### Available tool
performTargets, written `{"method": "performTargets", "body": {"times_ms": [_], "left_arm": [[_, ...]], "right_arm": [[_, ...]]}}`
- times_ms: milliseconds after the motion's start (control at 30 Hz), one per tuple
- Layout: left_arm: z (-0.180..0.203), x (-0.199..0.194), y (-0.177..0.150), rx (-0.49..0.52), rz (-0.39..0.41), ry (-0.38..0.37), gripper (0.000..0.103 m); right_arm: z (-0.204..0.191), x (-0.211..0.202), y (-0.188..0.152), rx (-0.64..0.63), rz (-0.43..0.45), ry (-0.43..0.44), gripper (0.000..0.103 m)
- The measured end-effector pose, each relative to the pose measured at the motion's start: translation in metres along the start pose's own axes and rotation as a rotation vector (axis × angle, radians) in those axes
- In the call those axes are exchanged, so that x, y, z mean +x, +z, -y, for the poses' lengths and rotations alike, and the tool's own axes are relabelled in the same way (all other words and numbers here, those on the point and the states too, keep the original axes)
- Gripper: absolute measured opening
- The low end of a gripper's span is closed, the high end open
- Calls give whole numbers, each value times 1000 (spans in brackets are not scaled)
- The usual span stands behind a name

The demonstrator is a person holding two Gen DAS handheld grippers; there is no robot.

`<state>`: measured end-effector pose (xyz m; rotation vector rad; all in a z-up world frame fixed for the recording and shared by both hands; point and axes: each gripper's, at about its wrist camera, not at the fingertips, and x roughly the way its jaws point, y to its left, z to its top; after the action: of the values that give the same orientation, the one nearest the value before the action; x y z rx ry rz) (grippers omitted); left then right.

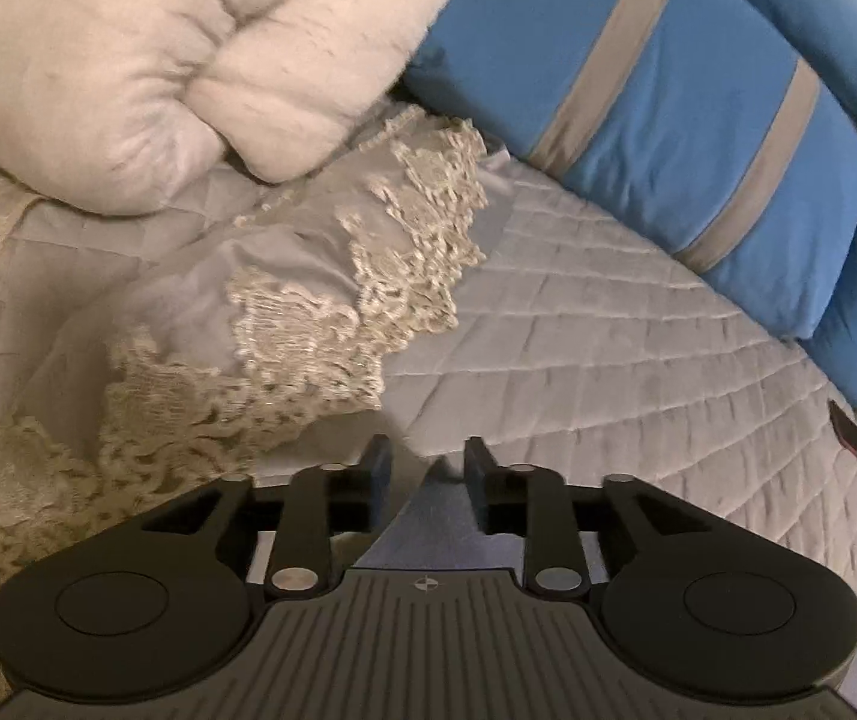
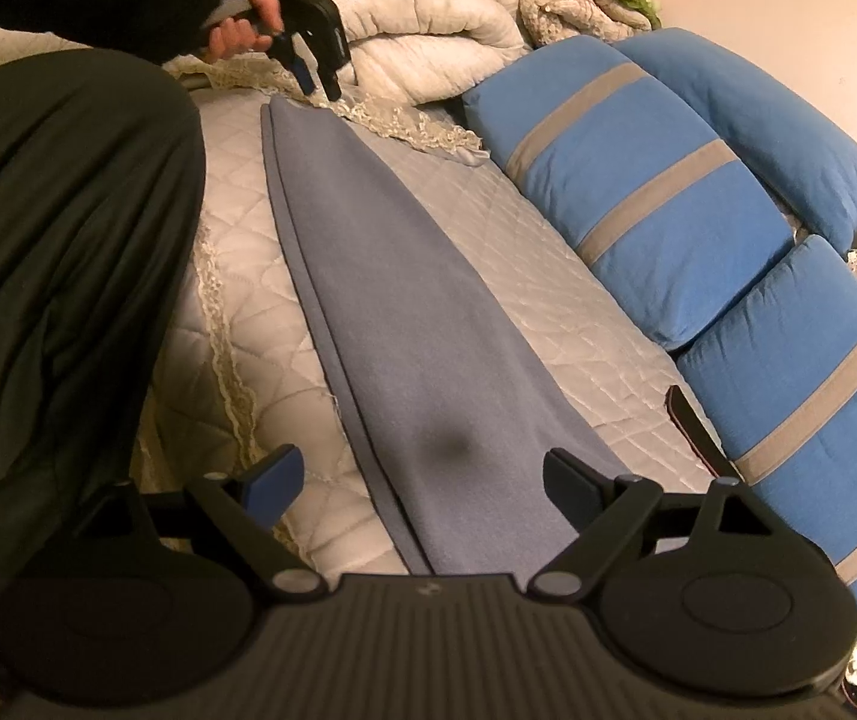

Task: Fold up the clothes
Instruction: 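Grasp the end of the grey strip with the left gripper and lift it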

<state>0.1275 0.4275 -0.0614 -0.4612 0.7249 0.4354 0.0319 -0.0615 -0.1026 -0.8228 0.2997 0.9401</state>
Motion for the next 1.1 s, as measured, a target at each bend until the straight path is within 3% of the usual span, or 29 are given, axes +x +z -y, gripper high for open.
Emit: {"method": "performTargets", "body": {"times_ms": [133,233,367,567,700,867,900,967,1000,1033,1100], "left_arm": [[-7,-21,-13,7,36,12,49],[-16,-33,-22,-28,11,-10,53],[-39,-46,-43,-210,-12,-87,54],[-73,-32,-84,-561,-30,-293,57],[-84,-24,-96,-696,45,-393,68],[-90,-11,-102,-795,92,-479,67],[-89,-10,-102,-799,94,-485,65],[-84,-6,-100,-790,67,-481,43],[-81,-4,-99,-780,55,-474,10],[-77,-5,-97,-754,49,-456,4],[-66,-16,-90,-662,63,-413,4]], "right_arm": [[-1,0,0,-7,3,-7,93],[-1,0,1,-7,3,-5,94],[-2,0,1,-8,3,-4,94],[-2,0,2,1,6,-6,95],[-3,1,2,5,6,-7,95],[-4,1,2,8,9,-12,95],[-4,1,2,8,10,-14,95],[-3,0,2,8,11,-18,95],[-3,0,3,8,12,-21,95],[-3,0,3,7,13,-25,95],[-1,-1,3,14,13,-32,96]]}}
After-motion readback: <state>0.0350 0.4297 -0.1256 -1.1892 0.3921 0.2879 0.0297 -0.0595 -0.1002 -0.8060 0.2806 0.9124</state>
